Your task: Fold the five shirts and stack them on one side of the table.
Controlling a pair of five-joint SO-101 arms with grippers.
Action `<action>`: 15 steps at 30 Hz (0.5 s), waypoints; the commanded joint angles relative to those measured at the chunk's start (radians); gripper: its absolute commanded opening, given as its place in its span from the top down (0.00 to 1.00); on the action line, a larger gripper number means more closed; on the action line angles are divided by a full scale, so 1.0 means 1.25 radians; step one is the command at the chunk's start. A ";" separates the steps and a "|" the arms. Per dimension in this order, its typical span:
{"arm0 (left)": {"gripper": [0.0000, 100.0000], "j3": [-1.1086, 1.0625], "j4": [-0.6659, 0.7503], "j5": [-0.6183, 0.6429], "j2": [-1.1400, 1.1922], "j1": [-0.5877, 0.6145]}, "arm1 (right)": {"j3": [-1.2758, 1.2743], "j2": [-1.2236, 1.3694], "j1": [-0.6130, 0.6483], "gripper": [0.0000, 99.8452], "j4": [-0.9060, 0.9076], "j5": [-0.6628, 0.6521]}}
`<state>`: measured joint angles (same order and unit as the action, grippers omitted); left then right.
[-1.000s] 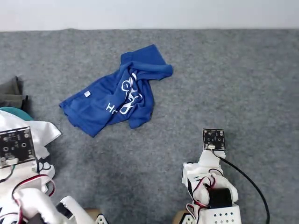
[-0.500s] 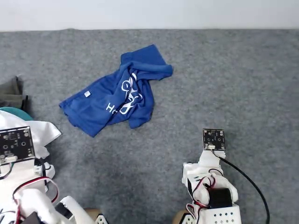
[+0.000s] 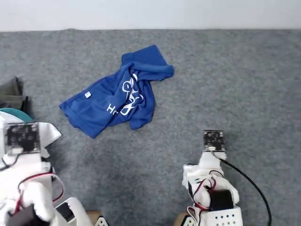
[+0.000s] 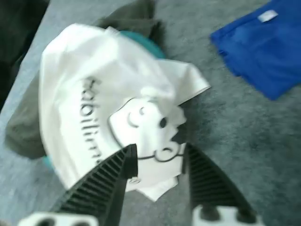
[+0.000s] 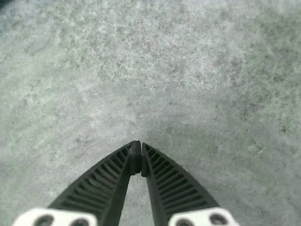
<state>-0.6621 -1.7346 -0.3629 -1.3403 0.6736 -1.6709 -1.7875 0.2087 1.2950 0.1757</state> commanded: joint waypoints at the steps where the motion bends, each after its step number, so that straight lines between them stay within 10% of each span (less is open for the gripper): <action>1: 0.90 0.002 0.000 0.066 0.120 -0.147 | -0.010 -0.010 0.079 0.99 0.004 0.005; 15: 0.90 0.301 0.163 0.158 0.723 -0.367 | -0.010 -0.010 0.215 0.99 0.004 0.007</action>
<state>-0.4058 -1.5934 -0.1741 -0.5608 0.2256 -1.6709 -1.7875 0.4895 1.2950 0.1757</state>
